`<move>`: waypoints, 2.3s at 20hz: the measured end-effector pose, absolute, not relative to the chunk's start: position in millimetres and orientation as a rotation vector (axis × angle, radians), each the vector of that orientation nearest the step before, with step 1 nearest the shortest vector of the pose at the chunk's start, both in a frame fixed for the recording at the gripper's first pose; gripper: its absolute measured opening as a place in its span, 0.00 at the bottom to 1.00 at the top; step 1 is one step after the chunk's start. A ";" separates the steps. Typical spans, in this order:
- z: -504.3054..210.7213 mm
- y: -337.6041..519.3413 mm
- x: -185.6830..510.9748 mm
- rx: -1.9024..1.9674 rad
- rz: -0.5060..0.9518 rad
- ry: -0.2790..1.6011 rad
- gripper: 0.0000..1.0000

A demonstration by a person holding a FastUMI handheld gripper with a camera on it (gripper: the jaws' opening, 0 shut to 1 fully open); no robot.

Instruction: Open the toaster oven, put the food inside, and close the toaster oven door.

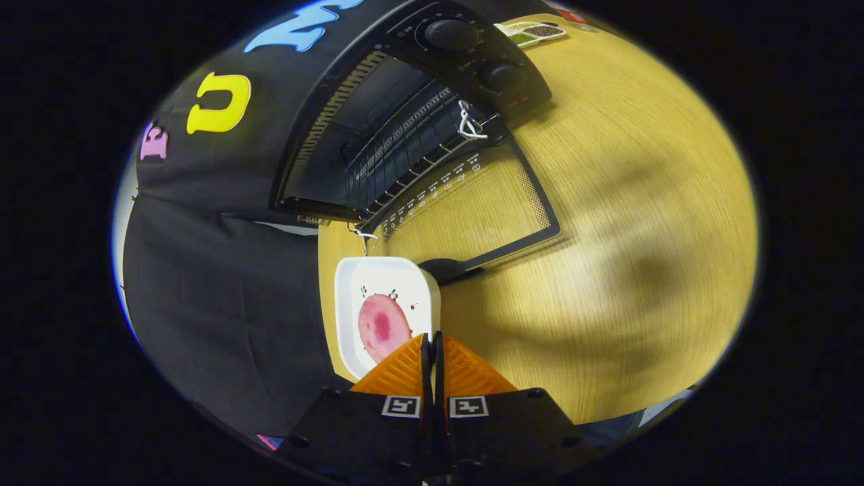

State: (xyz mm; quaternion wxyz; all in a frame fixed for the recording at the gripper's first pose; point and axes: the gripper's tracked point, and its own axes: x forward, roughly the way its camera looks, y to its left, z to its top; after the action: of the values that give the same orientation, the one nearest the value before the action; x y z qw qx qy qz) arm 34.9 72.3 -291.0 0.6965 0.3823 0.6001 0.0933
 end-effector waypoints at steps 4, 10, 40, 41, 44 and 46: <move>-284.0 74.0 60.3 0.940 0.119 1.242 0.02; -277.2 73.8 99.0 1.087 -0.040 1.111 0.02; -314.2 48.3 222.9 1.519 -0.591 0.654 0.03; -313.5 50.2 223.7 1.540 -0.589 0.643 0.03; -303.6 60.3 221.5 1.572 -0.556 0.643 0.09; -297.9 66.1 222.7 1.562 -0.500 0.627 0.19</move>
State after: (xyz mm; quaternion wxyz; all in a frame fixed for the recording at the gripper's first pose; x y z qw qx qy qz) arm 222.7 66.1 -297.9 0.6388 0.6845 0.2748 -0.2191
